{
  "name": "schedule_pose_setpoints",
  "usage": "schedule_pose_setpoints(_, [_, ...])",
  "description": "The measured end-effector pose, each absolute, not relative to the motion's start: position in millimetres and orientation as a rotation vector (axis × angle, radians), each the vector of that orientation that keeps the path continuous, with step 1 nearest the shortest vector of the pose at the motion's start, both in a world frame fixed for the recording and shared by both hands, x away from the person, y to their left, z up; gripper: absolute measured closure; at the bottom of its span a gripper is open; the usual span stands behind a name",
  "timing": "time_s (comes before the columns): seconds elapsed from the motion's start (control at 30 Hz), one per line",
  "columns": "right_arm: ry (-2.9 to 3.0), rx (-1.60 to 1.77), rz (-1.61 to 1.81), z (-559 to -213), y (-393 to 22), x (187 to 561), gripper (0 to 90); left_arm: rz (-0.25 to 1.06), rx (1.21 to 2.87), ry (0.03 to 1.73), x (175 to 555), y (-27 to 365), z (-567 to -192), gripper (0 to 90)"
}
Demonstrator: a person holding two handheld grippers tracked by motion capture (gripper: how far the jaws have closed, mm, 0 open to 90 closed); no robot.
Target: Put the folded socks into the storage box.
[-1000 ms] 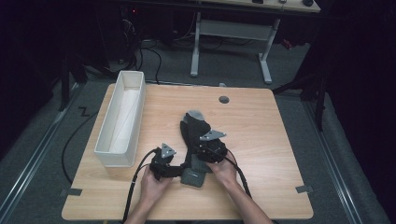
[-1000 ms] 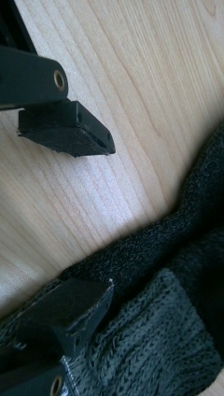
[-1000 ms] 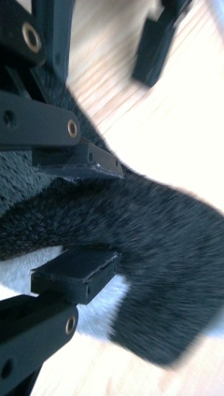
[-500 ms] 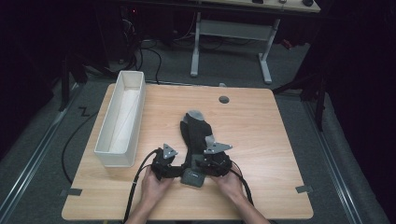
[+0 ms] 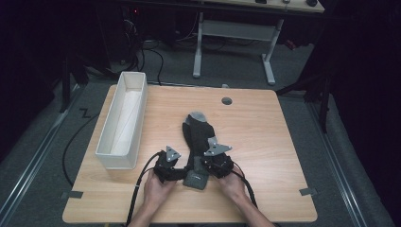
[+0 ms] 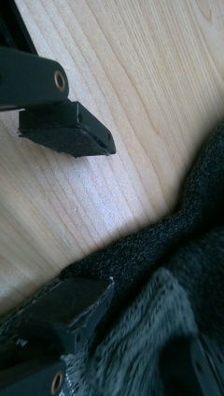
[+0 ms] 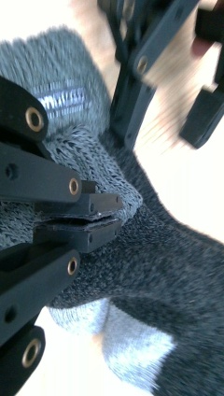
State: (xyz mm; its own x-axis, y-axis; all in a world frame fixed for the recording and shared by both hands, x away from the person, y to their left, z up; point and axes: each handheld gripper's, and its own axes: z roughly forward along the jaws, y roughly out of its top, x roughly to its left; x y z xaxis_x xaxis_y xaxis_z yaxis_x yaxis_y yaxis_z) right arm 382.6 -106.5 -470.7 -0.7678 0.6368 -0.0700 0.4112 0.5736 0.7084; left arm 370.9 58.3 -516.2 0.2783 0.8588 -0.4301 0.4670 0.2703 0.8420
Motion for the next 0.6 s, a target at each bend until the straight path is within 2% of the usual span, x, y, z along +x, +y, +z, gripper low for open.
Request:
schedule_pose_setpoints(0.3, [2.517,0.813,1.095,-447,-99,361,86.4,0.414,1.366,1.354,371,59,-516,29.2])
schedule_pose_setpoints(0.6, [2.561,0.845,1.086,-461,-92,353,85.2,0.406,1.361,1.357,371,60,-516,29.4])
